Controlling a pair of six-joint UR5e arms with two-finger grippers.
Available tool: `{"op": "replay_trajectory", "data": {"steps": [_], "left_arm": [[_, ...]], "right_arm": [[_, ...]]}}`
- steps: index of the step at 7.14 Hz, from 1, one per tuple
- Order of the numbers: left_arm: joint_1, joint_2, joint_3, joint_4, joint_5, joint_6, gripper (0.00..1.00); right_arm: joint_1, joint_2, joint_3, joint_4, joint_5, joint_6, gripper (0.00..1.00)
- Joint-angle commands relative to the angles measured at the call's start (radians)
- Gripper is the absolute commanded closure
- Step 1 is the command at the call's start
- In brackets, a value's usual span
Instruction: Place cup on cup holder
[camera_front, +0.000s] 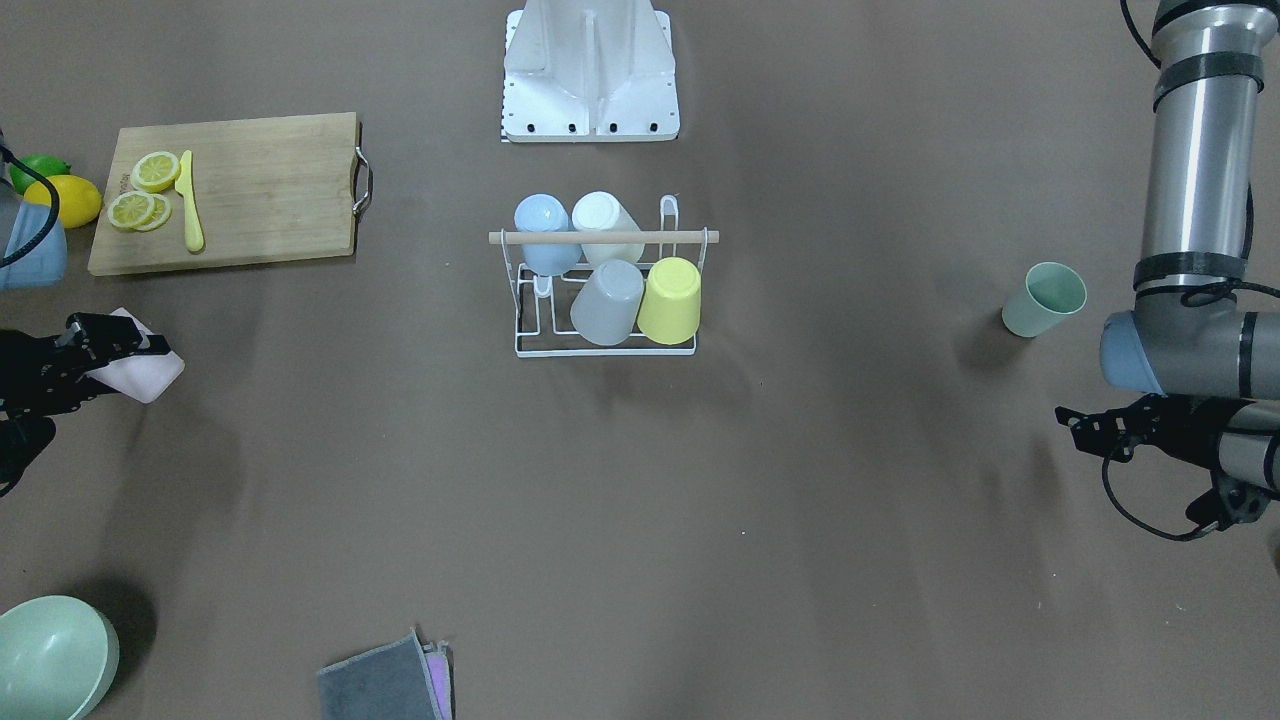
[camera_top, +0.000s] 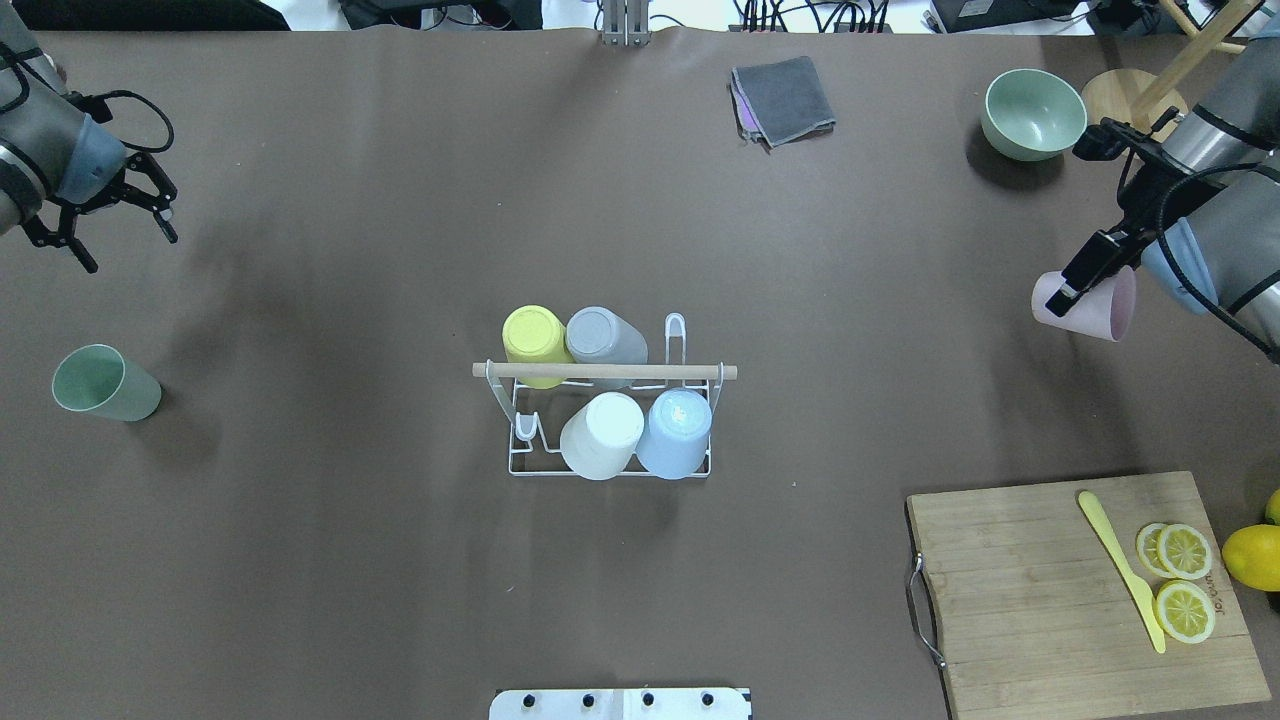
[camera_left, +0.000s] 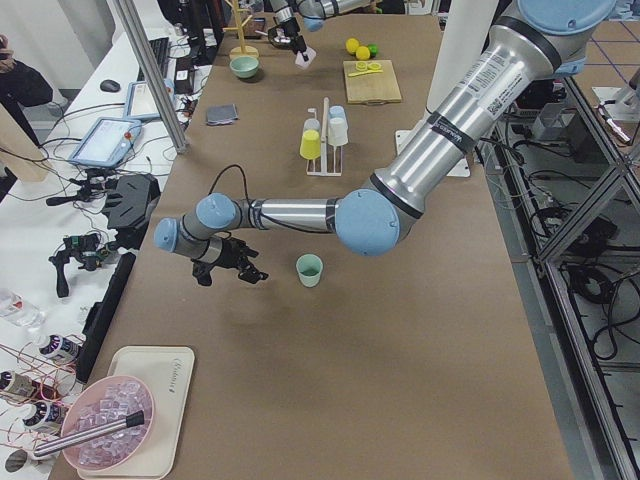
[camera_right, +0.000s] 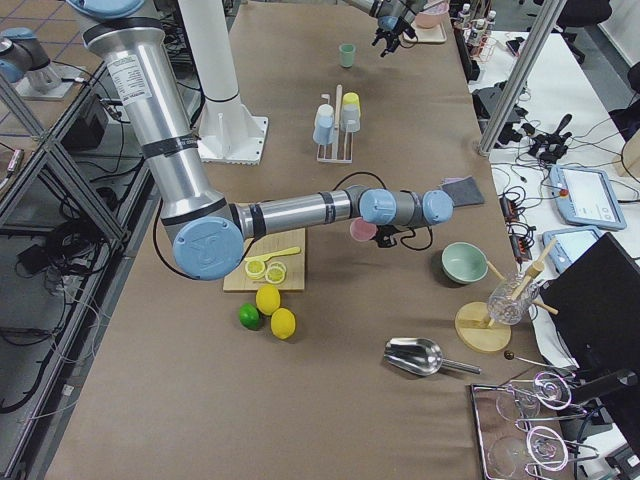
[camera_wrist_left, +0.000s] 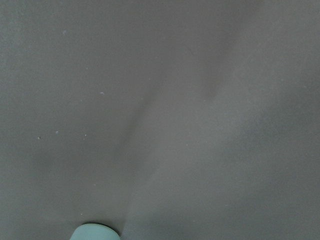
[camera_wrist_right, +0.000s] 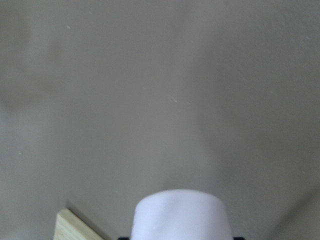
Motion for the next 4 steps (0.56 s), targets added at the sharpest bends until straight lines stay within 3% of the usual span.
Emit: {"op": "replay_trajectory", "data": {"steps": [1,4], "left_arm": [[0.002,0.012,0.004,0.061,0.01,0.022,0.03],[0.022,0.029,0.002,0.088,0.028,0.026,0.03]], "right_arm": [[0.035,-0.018,0.001,0.094,0.207,-0.008,0.65],[0.058,-0.023,0.001,0.148,0.448,-0.073,0.66]]}}
